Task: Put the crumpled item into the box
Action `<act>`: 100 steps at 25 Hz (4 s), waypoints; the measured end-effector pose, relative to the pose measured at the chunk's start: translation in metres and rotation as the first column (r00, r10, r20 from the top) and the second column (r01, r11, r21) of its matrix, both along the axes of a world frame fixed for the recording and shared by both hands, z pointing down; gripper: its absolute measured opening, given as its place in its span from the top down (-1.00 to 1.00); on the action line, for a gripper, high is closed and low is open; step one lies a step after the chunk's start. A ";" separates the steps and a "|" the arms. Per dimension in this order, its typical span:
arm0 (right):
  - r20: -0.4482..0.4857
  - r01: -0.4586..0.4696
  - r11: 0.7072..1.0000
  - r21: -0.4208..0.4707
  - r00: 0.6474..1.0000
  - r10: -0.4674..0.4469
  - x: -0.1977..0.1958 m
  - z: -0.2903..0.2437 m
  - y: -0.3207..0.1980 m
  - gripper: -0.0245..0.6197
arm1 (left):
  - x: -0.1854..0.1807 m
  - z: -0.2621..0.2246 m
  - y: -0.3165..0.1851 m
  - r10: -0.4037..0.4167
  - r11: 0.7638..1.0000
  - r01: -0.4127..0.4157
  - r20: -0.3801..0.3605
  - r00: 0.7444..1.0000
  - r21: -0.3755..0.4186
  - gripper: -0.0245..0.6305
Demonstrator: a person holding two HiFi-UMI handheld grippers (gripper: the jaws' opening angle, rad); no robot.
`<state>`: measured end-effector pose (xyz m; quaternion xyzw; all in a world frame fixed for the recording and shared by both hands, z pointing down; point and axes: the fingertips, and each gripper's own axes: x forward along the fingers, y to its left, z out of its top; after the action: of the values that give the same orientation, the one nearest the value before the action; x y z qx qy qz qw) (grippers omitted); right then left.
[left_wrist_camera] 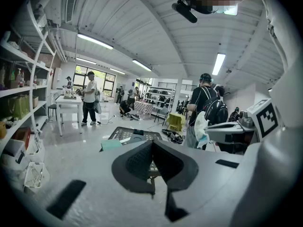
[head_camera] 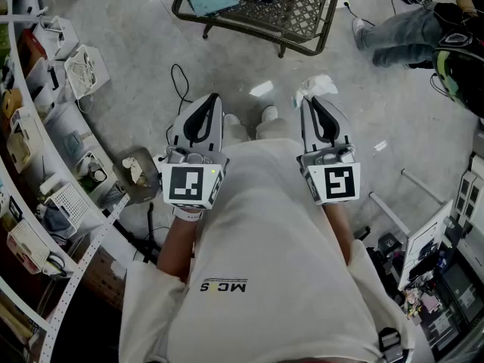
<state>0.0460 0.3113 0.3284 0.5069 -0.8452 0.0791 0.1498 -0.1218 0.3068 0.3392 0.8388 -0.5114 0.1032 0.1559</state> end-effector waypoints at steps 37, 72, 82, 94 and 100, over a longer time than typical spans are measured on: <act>0.159 0.073 0.996 0.045 0.984 -0.080 0.125 0.008 -0.043 0.82 | 0.148 -0.018 -0.055 -0.063 0.996 0.064 -0.020 0.998 0.059 0.85; 0.113 -0.016 0.999 -0.036 0.993 0.020 -0.005 0.020 -0.353 0.81 | 0.035 -0.016 -0.368 0.070 0.997 -0.070 -0.048 0.996 -0.014 0.85; 0.063 0.019 1.000 -0.024 0.998 -0.017 0.000 0.040 -0.400 0.81 | 0.034 -0.004 -0.385 0.047 0.998 -0.049 -0.051 0.998 -0.048 0.85; 0.034 0.015 0.998 -0.064 0.999 -0.013 0.014 0.103 -0.487 0.81 | 0.052 0.039 -0.419 0.053 0.992 -0.056 -0.030 0.998 -0.113 0.85; 0.007 0.016 0.993 -0.116 1.000 -0.015 0.024 0.160 -0.531 0.81 | 0.057 0.063 -0.432 0.043 0.988 -0.044 -0.013 0.999 -0.146 0.85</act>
<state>0.0702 -0.2197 0.4880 0.4906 -0.8435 0.1283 0.1770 -0.0649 -0.1251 0.4027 0.8366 -0.4832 0.1395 0.2172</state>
